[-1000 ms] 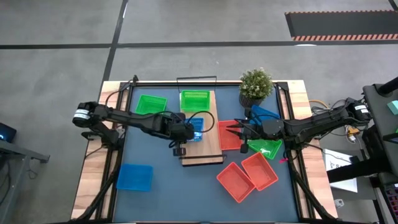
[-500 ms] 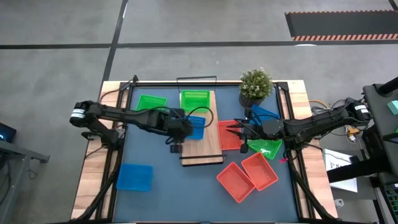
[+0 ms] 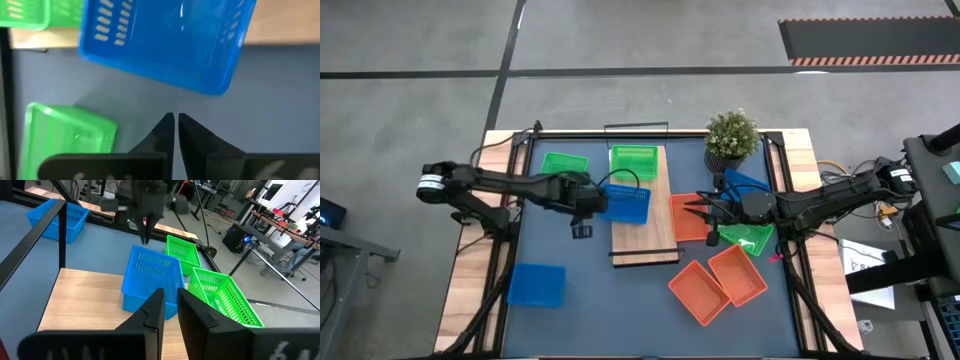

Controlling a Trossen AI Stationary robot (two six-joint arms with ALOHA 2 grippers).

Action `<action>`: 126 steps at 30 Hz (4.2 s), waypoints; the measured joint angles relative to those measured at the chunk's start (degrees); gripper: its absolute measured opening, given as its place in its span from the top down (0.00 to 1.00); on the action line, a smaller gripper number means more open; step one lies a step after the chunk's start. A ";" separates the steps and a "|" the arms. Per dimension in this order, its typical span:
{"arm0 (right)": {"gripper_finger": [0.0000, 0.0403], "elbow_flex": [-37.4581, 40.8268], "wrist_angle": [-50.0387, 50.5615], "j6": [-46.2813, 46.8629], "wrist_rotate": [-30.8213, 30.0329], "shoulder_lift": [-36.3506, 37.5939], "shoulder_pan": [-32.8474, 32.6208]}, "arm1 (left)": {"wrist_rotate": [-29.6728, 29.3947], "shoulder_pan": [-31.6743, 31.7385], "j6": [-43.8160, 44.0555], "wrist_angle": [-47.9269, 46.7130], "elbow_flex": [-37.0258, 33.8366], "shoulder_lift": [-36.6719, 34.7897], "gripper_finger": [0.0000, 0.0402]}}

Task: Stack baskets on shelf by color
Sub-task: Put the middle blue bin on the shelf, then adjust the green bin on the shelf, then put the top orange bin on the shelf

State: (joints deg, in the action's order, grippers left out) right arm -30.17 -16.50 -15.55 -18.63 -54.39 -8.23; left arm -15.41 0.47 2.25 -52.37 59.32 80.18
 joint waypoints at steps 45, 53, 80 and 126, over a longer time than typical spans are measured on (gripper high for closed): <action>0.89 -0.04 0.39 0.09 -0.92 0.00 0.00 | -14.07 16.10 -19.68 25.97 -5.70 0.67 0.97; 0.89 -0.04 1.12 -0.04 -1.51 0.00 0.01 | -8.47 16.90 -19.12 31.35 -6.89 1.18 0.97; 0.89 -0.04 1.30 -0.07 -2.47 0.00 0.02 | -5.67 17.39 -15.93 34.37 -7.49 2.28 0.97; 0.89 -19.99 39.39 42.76 3.85 -1.41 -7.69 | -9.08 -3.85 -13.56 65.75 -29.69 -24.06 0.97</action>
State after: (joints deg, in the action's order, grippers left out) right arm -50.17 22.88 27.21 -14.79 -55.80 -15.92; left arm -24.49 -3.38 -11.31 13.39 29.63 56.12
